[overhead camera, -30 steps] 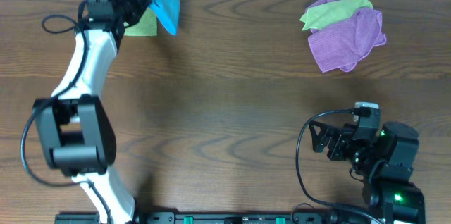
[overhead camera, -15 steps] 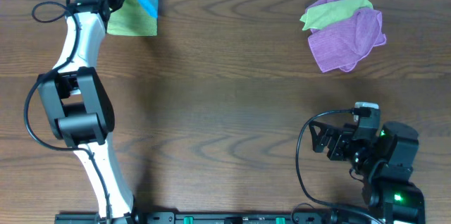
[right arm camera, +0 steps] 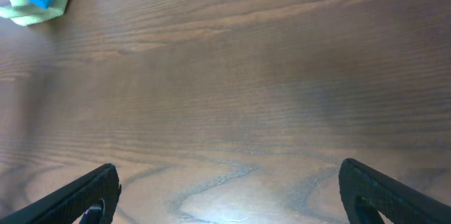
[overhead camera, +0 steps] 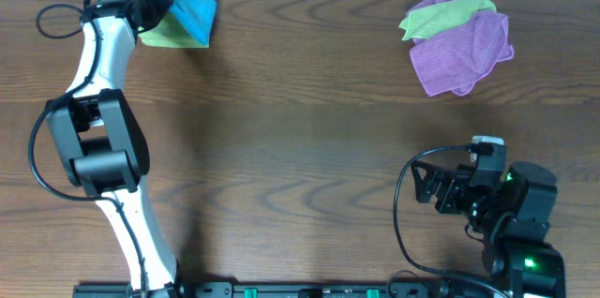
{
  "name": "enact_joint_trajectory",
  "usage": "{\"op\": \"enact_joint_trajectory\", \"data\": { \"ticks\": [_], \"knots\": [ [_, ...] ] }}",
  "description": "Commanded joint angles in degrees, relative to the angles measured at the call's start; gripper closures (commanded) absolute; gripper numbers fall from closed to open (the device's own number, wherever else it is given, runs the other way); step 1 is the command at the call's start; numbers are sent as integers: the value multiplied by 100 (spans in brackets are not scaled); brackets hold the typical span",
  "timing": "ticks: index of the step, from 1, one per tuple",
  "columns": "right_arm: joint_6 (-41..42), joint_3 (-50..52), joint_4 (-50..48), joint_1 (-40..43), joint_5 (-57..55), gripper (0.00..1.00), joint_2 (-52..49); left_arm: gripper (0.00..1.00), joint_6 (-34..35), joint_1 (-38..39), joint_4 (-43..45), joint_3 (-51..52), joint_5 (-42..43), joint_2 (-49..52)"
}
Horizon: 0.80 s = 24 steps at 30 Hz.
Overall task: Fold the cloth
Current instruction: 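Place the blue cloth onto the yellow-green cloth and open the left gripper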
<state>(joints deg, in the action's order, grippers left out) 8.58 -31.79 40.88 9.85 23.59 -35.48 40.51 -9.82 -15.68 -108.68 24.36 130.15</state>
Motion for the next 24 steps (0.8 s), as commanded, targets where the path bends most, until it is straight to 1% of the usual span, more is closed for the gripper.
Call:
{"op": "enact_joint_trajectory", "data": {
  "ticks": [1,6,8,14,15,17,19,21,23,24],
  "knots": [
    [59,20,-11,35,61,1,22,94,-254,-138,-138,-131,-323,144],
    [59,20,-11,35,61,1,22,94,-365,-168,-420,-111,-699,190],
    [61,20,-11,35,61,1,22,95,-483,-168,-435,-79,-754,225],
    [59,20,-11,35,61,1,22,93,-503,-168,-586,-52,-883,363],
    [59,20,-11,35,61,1,22,90,-501,-168,-643,-42,-1001,367],
    [61,20,-11,35,61,1,22,80,-542,-168,-704,-37,-1217,367],
    [61,20,-11,35,61,1,22,75,-688,-186,-702,-37,-1255,367],
    [61,20,-11,35,61,1,22,66,-743,-208,-702,-37,-1281,367],
    [59,20,-11,35,61,1,22,54,-791,-243,-697,-37,-1300,367],
    [61,20,-11,35,61,1,22,46,-804,-256,-688,-37,-1298,367]
  ]
}}
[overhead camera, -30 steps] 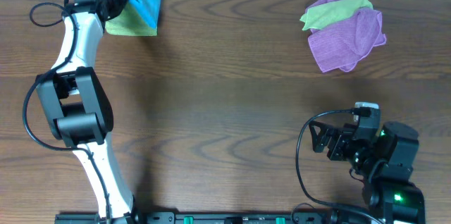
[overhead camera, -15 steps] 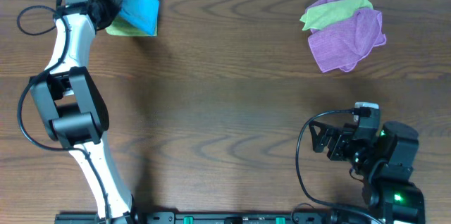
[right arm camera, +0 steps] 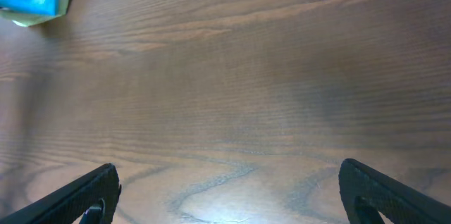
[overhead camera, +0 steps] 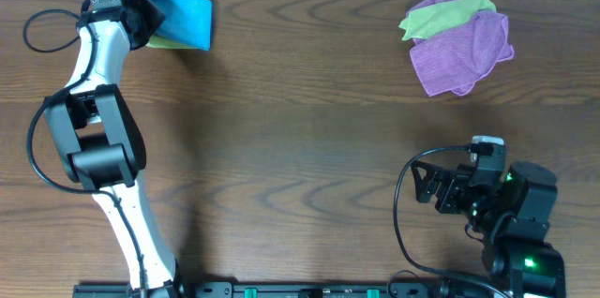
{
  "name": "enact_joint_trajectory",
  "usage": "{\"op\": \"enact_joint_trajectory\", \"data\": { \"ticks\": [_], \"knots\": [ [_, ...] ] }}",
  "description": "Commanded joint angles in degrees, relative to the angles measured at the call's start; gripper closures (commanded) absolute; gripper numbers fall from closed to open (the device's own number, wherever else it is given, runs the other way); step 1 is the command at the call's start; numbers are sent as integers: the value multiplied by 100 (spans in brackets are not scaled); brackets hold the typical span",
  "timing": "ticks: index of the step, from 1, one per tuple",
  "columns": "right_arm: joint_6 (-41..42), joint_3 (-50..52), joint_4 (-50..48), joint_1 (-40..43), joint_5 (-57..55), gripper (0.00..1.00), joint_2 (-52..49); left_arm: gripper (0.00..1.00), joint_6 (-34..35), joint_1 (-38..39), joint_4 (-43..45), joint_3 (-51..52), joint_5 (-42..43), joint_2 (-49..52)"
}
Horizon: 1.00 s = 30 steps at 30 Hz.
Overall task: Fold the cloth
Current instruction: 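Place the blue cloth onto the yellow-green cloth and open the left gripper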
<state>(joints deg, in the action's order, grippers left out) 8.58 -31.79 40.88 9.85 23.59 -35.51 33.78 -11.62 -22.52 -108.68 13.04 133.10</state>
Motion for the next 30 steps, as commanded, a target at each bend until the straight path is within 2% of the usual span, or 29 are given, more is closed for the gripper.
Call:
{"op": "enact_joint_trajectory", "data": {
  "ticks": [1,2,8,9,20,24,30],
  "knots": [
    [61,20,-11,35,61,1,24,37,-179,-98,4,-37,-166,72],
    [61,20,-11,35,61,1,24,25,-216,-118,9,-39,-168,72],
    [61,20,-11,35,61,1,24,2,-256,-315,7,-72,-142,-22],
    [61,20,-11,35,61,1,26,5,-256,-343,4,-72,-142,-68],
    [59,20,-11,35,61,1,24,5,-662,-448,-459,-74,-31,-894],
    [61,20,-11,35,61,1,24,5,-866,-446,-1056,-74,-35,-1252],
    [61,20,-11,35,61,1,24,5,-1541,-409,-1919,-74,-37,-1604]
  ]
}}
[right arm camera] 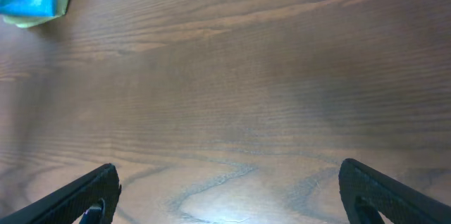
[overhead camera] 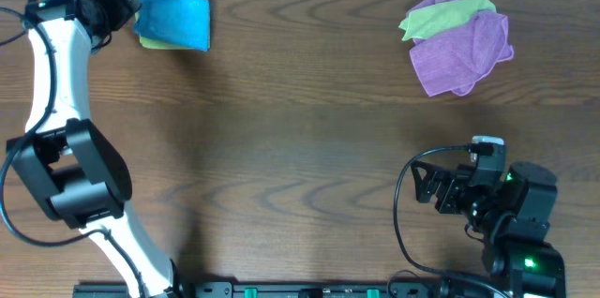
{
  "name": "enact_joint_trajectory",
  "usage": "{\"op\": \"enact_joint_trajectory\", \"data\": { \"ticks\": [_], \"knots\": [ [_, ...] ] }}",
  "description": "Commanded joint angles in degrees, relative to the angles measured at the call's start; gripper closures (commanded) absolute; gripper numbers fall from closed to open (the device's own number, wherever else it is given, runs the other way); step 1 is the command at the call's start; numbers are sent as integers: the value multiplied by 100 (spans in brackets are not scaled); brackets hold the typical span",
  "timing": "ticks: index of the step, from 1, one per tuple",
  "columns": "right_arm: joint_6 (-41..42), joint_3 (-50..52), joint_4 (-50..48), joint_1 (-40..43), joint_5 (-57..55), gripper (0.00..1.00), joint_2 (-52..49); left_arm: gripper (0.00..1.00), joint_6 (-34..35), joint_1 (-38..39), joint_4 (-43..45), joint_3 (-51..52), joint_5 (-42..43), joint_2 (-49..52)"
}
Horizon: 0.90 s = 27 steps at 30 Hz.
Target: Fold the cloth
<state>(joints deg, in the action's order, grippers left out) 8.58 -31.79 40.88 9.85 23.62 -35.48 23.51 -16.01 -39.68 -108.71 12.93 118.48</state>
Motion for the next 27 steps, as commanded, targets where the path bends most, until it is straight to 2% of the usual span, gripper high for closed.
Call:
{"op": "enact_joint_trajectory", "data": {
  "ticks": [1,8,16,23,27],
  "knots": [
    [59,20,-11,35,59,1,22,5,-625,39,-365,-72,-31,-192],
    [59,20,-11,35,59,1,22,5,-831,201,-1152,-72,-103,-310],
    [61,20,-11,35,59,1,22,5,-820,269,-1635,-72,396,-313],
    [59,20,-11,35,59,1,22,5,-1211,540,-2243,-37,337,-387],
    [59,20,-11,35,59,1,22,5,-1239,610,-2291,275,337,-651]
  ]
}}
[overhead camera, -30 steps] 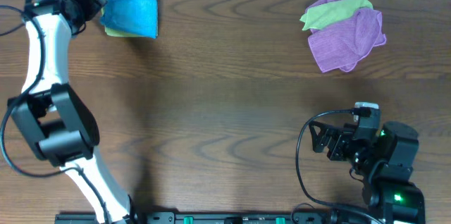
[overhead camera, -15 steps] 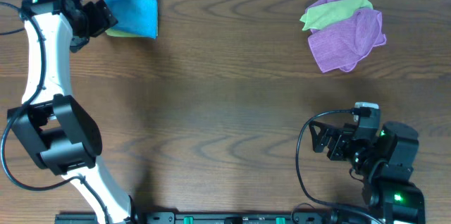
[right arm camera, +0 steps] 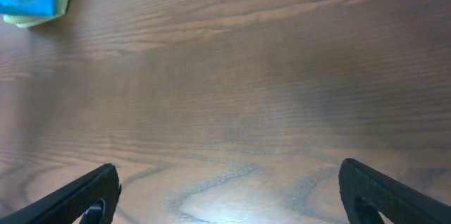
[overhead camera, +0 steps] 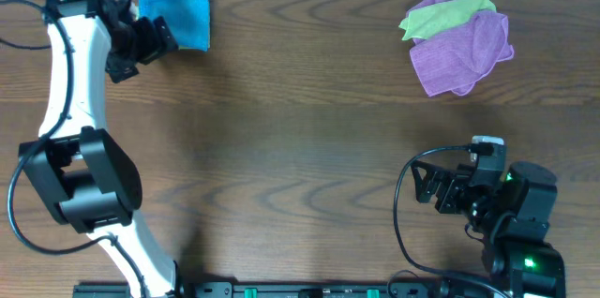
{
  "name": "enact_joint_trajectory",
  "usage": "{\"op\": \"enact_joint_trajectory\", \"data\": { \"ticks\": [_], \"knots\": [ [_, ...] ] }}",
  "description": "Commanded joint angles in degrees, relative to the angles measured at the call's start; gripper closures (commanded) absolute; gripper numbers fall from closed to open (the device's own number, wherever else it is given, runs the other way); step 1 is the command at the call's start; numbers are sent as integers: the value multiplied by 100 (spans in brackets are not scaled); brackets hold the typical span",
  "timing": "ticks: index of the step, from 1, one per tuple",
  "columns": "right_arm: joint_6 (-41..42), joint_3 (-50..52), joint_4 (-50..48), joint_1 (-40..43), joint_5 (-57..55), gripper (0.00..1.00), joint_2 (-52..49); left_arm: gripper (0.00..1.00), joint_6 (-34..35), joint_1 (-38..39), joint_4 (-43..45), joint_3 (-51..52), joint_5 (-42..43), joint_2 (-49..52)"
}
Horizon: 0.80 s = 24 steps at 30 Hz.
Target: Fold the cloth
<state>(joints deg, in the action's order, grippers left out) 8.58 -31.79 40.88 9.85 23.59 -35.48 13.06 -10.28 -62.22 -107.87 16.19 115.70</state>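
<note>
A folded blue cloth (overhead camera: 176, 17) lies at the table's far left and also shows in the right wrist view. There a yellow-green cloth (right arm camera: 39, 18) peeks out from under it. My left gripper (overhead camera: 145, 50) hovers at the blue cloth's lower left edge, its jaws spread and holding nothing. A crumpled purple cloth (overhead camera: 459, 52) with a light green one (overhead camera: 441, 15) lies at the far right. My right gripper (right arm camera: 229, 189) rests open over bare wood near the front right.
The brown wooden table (overhead camera: 300, 139) fills the view. A white strip runs along its far edge. The right arm's base and cables (overhead camera: 506, 214) take up the front right corner, and a black rail runs along the front edge.
My left gripper was to the left of the blue cloth and is now at its lower left edge. The blue cloth lies where it was. The right arm has not moved.
At first my left gripper was on the blue cloth at the far left, with the yellow-green cloth showing under it. Then the blue cloth lay flatter, the gripper at its left edge. Later the gripper stood clear to its left, and now by its lower left edge.
</note>
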Motion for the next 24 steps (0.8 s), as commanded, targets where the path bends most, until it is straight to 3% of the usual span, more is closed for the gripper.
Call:
{"op": "enact_joint_trajectory", "data": {
  "ticks": [1,8,16,24],
  "knots": [
    [59,20,-11,35,61,1,22,5,-195,63,-26,293,-4,-435],
    [61,20,-11,35,61,1,22,5,-192,122,883,1843,-20,-1351],
    [61,20,-11,35,61,1,22,5,-173,131,2601,4269,-44,-3156],
    [61,20,-11,35,61,1,22,5,-170,131,3442,6096,-223,-5097]
  ]
}}
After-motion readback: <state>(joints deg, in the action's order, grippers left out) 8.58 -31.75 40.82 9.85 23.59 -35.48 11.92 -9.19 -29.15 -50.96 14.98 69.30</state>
